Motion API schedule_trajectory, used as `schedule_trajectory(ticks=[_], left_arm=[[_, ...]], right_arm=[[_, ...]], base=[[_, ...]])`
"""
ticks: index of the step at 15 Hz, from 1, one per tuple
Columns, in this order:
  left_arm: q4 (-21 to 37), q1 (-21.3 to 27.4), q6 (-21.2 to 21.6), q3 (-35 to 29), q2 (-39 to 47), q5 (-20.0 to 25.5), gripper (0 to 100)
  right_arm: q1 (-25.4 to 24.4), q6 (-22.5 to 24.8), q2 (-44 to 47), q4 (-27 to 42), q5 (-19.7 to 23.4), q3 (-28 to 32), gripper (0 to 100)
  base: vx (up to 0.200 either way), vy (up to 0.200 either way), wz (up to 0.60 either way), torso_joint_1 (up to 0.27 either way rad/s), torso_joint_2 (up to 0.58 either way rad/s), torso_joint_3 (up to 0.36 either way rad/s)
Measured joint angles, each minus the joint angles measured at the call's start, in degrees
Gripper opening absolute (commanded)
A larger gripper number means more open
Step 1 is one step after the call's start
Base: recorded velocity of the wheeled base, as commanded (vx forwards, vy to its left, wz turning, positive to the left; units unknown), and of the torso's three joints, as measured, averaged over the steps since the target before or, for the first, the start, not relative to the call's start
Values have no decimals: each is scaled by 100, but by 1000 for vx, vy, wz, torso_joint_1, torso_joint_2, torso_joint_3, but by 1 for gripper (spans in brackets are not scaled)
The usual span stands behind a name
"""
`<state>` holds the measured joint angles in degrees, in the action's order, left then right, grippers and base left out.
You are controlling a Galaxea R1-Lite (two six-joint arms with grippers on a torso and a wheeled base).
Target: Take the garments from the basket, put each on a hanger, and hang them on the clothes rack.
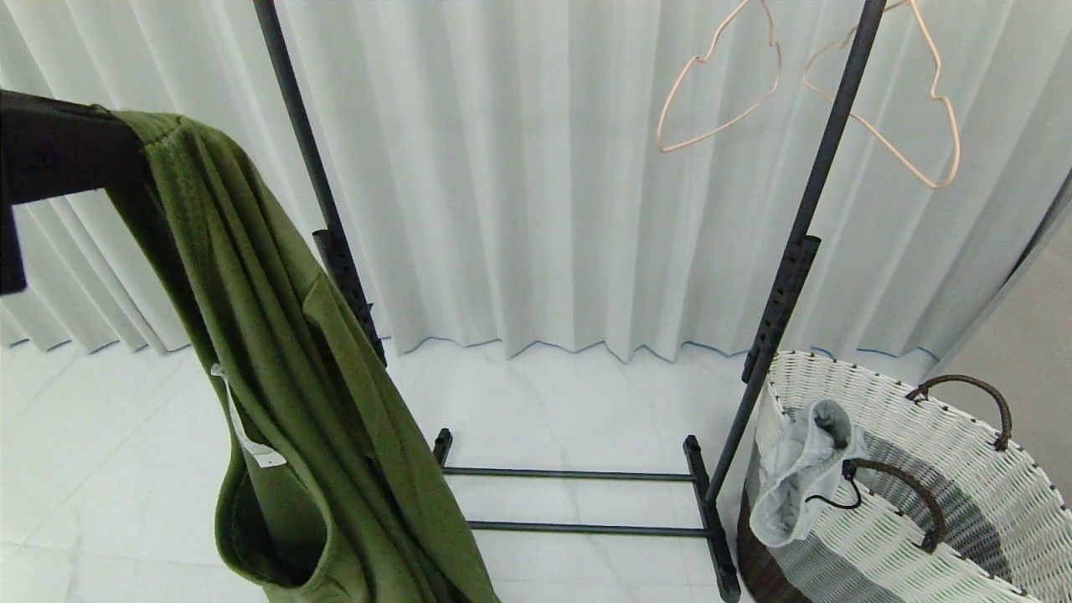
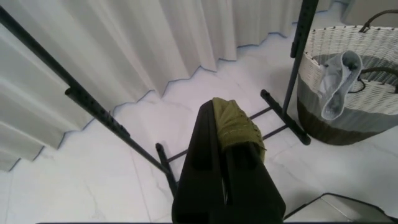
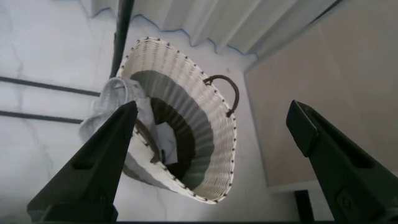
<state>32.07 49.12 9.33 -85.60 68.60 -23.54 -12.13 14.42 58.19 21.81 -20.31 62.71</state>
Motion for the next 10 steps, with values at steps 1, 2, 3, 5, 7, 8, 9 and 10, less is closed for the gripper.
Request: schedule_trajectory(ticks=[1, 2, 3, 5, 7, 8, 9, 10], left_arm=[[0, -15, 0, 5, -10, 0, 0], [-2, -22, 0, 11, -13, 0, 0], [6, -26, 0, 22, -16, 1, 0], [0, -37, -7, 27, -11, 0, 0], [-5, -37, -7, 24, -16, 1, 0], [-6, -37, -9, 24, -16, 0, 0], [-5, -37, -9, 22, -16, 0, 0], [-6, -37, -7, 21, -16, 0, 0]], right_arm=[[21, -26, -6, -46, 50, -28, 100], [34, -60, -9, -63, 90, -37, 100], [41, -101, -17, -71, 102, -48, 100], [45, -191, -17, -176, 167, -48, 100], [48, -238, -22, -249, 400, -45, 100], [48, -241, -24, -260, 441, -45, 100], [45, -244, -20, -263, 450, -45, 100], [45, -246, -17, -268, 457, -45, 100]], base=[[0, 0, 0, 17, -119, -100], [0, 0, 0, 41, -100, -198], [0, 0, 0, 71, -334, -266], [0, 0, 0, 95, -451, -315], [0, 0, 0, 112, -461, -312], [0, 0, 0, 134, -452, -325], [0, 0, 0, 149, -466, -320], [0, 0, 0, 154, -471, -315]])
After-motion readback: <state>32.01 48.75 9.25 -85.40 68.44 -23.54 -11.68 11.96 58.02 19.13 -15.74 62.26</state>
